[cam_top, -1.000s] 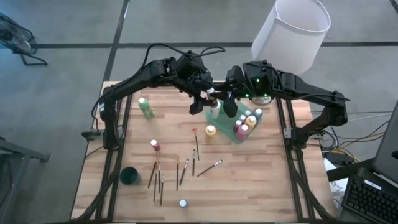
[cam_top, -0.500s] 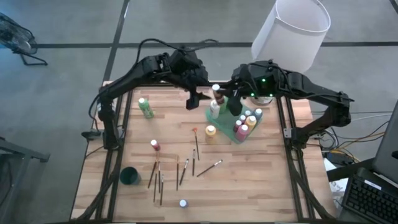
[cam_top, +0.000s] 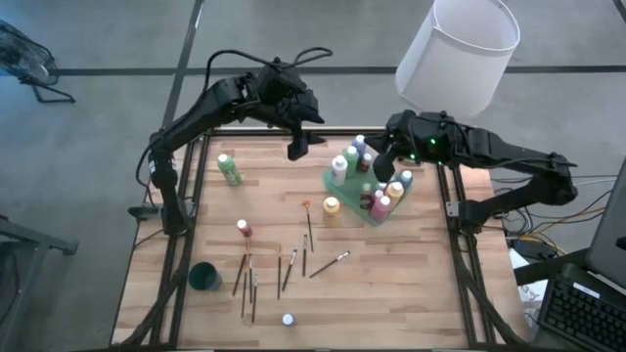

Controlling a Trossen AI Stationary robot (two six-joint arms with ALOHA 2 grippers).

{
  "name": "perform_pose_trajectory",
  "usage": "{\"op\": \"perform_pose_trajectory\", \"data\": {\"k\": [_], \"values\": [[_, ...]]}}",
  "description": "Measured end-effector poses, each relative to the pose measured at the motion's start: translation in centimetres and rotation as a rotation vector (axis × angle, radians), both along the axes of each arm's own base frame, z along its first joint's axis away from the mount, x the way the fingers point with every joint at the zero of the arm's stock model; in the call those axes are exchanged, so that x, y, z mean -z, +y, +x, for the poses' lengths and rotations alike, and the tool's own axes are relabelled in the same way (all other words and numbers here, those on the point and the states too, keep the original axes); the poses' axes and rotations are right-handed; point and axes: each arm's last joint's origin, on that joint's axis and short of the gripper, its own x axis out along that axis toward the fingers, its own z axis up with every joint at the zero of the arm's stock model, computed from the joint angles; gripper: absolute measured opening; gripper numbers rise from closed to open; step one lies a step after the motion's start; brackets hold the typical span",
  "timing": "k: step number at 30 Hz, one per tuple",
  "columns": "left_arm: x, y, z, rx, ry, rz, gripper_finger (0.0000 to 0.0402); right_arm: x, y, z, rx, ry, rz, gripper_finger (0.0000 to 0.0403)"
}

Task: Pick & Place Paint Supplies
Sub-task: Remove the big pink paint bottle from the green bin

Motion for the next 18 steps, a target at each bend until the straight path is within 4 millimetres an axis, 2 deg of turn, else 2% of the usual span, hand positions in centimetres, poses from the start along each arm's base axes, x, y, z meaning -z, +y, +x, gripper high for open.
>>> {"op": "perform_pose_trajectory", "data": {"k": [4,11,18], "values": [[-0.2,0.1,0.0,-0.002,-0.022,0.009,0.0253,0.9,0.2,-1.5,0.020,-0.066,0.034,0.0007],[-0.4,0.2,0.1,0.000,-0.040,0.046,0.0252,-0.2,0.5,-3.7,0.042,-0.149,0.071,0.0008],[-1.1,0.9,-1.3,-0.068,-0.066,0.021,0.0252,-0.7,0.5,-3.9,0.035,0.038,0.063,0.0008]]}}
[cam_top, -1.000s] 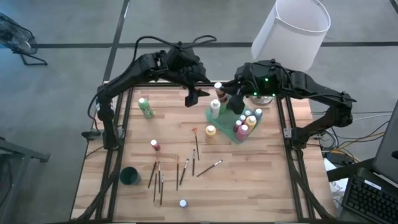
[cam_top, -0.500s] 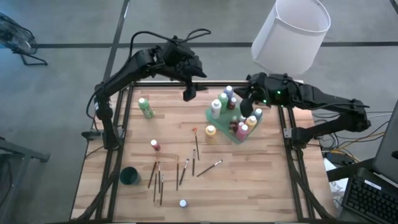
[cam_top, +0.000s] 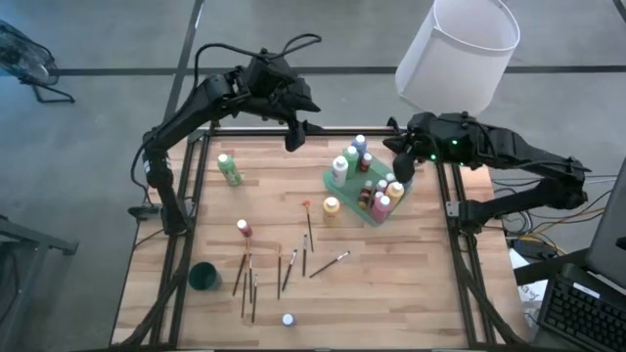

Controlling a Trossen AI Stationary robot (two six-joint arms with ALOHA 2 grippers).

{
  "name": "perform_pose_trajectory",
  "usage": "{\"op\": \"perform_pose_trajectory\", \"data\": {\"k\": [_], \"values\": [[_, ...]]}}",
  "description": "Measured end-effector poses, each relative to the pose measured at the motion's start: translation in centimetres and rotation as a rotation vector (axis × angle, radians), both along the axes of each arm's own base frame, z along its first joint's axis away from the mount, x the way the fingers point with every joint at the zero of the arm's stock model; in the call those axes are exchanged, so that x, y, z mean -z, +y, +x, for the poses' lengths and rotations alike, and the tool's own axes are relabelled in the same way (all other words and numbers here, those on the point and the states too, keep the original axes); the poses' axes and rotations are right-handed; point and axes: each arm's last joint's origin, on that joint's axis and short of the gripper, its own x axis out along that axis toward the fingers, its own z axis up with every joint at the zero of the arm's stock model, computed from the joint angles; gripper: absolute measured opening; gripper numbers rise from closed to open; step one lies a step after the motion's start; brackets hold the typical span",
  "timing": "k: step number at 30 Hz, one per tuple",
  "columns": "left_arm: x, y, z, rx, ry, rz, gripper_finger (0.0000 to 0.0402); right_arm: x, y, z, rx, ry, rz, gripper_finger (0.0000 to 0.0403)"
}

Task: Pick & Place Paint Supplies
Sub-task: Remove the big pink paint bottle from the green bin

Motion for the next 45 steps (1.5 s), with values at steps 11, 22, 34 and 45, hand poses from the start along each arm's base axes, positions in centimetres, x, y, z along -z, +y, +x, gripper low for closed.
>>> {"op": "perform_pose_trajectory", "data": {"k": [11,22,34,45], "values": [[0.1,1.3,-0.7,-0.077,-0.011,-0.046,0.0252,-3.5,-0.9,2.5,-0.127,0.265,-0.175,0.0008],[-0.8,1.7,-0.7,-0.078,-0.092,-0.011,0.0252,-5.1,-2.4,4.6,-0.163,0.461,-0.093,0.0008],[-1.3,2.9,-2.5,-0.204,-0.178,-0.003,0.0252,-5.3,-3.5,7.0,-0.341,0.543,-0.055,0.0009],[3.0,3.6,-9.1,-0.322,-0.376,0.146,0.0252,-2.0,-4.1,11.6,-0.220,0.557,0.206,0.0009]]}}
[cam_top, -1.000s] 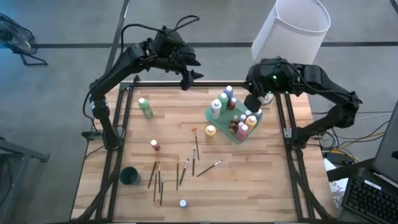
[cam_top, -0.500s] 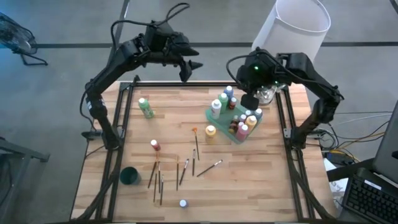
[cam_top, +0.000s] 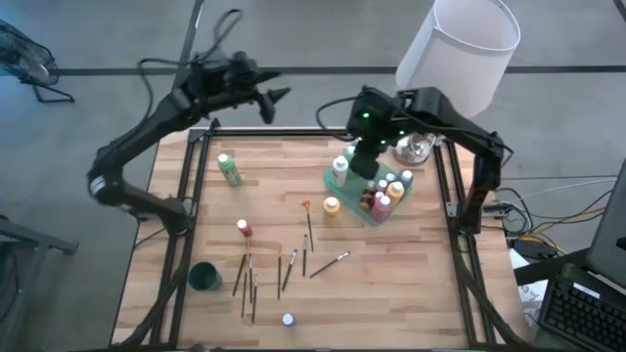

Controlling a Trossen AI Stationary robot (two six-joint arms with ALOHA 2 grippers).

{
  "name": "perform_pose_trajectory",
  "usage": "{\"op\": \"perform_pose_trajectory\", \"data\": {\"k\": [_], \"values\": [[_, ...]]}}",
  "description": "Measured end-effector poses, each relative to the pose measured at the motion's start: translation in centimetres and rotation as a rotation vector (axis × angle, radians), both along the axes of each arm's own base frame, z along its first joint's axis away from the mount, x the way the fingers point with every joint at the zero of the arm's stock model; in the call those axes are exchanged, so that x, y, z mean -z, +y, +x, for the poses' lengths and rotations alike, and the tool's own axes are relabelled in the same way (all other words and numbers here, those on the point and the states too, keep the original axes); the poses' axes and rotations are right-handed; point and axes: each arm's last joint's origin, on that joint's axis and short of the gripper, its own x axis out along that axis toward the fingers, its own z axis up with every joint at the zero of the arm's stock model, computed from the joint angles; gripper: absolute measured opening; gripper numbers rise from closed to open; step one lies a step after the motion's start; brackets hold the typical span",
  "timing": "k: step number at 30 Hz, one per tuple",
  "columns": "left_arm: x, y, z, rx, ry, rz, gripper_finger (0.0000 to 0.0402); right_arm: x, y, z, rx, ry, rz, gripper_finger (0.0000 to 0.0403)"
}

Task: Pick & Place Paint Supplies
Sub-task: Remove the big pink paint bottle from the green bin

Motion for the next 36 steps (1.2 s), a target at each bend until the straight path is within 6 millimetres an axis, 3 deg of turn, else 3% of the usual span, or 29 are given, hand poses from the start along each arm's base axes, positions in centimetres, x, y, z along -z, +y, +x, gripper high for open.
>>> {"op": "perform_pose_trajectory", "data": {"k": [5,10,21,25,36], "values": [[1.6,-1.0,-3.3,-0.050,-0.069,0.136,0.0252,2.1,-0.5,2.1,0.181,0.040,0.098,0.0009],[2.7,-2.1,-4.8,-0.050,-0.037,0.199,0.0252,3.2,-0.2,2.8,0.323,0.058,0.173,0.0009],[4.0,-2.2,-5.0,-0.041,0.022,0.176,0.0252,7.0,0.1,3.5,0.522,0.190,0.188,0.0009],[4.0,-2.2,-5.0,-0.042,0.012,0.167,0.0252,7.9,0.2,3.5,0.491,0.233,0.178,0.0009],[4.1,-2.2,-5.0,-0.042,0.020,0.157,0.0252,10.8,-0.1,3.3,0.171,0.386,0.157,0.0013]]}}
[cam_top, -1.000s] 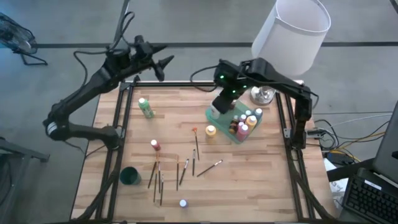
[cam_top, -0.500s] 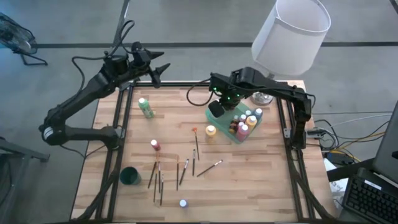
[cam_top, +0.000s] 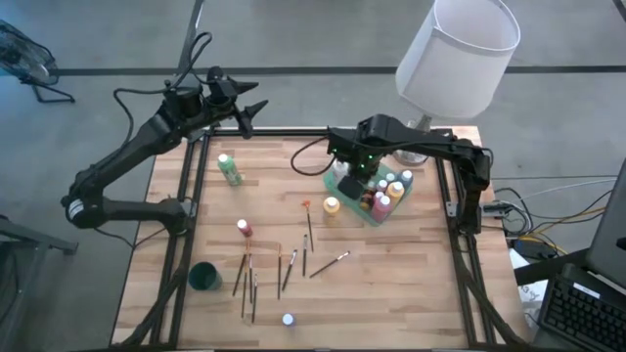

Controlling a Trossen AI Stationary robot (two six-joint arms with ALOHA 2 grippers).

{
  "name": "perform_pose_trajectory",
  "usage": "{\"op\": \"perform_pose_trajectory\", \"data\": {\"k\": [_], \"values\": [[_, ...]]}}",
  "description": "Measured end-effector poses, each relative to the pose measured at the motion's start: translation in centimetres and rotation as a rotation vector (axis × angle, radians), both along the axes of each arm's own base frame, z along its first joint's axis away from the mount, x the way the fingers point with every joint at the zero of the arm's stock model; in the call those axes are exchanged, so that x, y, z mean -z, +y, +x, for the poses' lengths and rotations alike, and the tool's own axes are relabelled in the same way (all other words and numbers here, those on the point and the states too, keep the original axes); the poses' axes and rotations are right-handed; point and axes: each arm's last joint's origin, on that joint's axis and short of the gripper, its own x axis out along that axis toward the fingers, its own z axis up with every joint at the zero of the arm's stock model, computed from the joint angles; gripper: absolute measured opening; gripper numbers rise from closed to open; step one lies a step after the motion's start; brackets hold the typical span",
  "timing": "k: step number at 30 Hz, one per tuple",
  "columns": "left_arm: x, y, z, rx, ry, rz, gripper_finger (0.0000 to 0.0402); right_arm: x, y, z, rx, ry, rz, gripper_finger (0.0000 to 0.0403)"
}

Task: Pick & Place Paint Supplies
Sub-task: Remove the big pink paint bottle from the green bin

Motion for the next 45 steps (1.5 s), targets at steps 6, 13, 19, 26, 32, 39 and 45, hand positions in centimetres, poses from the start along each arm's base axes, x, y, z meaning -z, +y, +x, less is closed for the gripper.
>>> {"op": "perform_pose_trajectory", "data": {"k": [6,13,19,26,32,39,45], "values": [[0.0,0.0,0.0,0.000,-0.002,-0.007,0.0252,1.9,-0.5,-0.3,0.014,0.071,0.031,0.0059],[0.1,0.0,0.0,-0.001,0.004,-0.013,0.0252,3.9,-0.5,-0.8,0.138,0.149,0.065,0.0121],[0.1,0.0,0.0,-0.001,0.004,-0.013,0.0252,5.0,-0.6,-0.4,0.153,0.125,0.073,0.0161],[0.1,0.0,0.0,-0.001,0.004,-0.014,0.0252,5.8,-0.9,0.6,0.219,0.067,0.062,0.0189],[0.1,0.0,0.0,-0.001,0.004,-0.014,0.0252,8.5,-1.3,1.9,0.269,0.147,0.074,0.0187],[0.1,0.0,0.0,-0.001,0.005,-0.014,0.0252,9.9,-1.4,2.5,0.359,0.190,0.101,0.0176],[0.1,0.0,0.0,-0.001,0.007,-0.016,0.0252,9.9,-1.4,2.5,0.449,0.185,0.075,0.0182]]}}
